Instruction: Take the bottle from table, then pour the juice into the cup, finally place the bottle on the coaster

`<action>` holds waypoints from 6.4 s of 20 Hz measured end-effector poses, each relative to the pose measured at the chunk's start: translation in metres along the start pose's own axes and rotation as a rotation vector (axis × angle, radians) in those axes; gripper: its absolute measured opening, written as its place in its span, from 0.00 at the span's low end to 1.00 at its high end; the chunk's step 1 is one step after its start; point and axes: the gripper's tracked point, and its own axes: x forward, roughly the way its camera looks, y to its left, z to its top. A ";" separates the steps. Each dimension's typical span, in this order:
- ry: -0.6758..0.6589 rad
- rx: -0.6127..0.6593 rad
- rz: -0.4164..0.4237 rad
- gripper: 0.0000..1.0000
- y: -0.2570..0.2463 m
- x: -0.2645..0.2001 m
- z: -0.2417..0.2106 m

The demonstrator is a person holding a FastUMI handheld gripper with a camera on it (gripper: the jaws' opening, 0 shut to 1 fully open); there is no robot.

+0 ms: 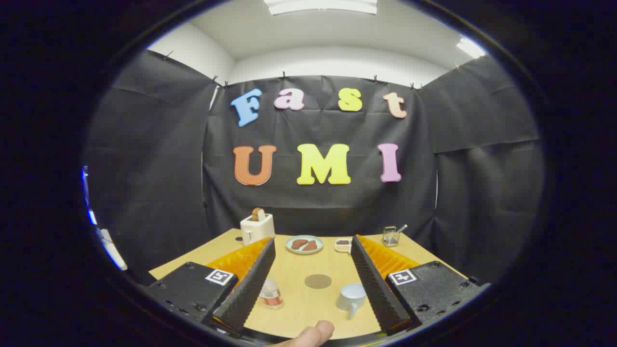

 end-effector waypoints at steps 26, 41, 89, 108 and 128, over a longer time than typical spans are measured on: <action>0.028 0.006 -0.011 1.00 0.009 -0.001 -0.015; 0.076 -0.011 0.002 1.00 0.054 0.042 -0.082; 0.203 0.244 -0.018 0.79 0.079 0.144 -0.226; 0.271 0.800 0.051 0.77 0.062 0.142 -0.200; 0.194 1.333 0.070 0.77 0.035 0.145 -0.173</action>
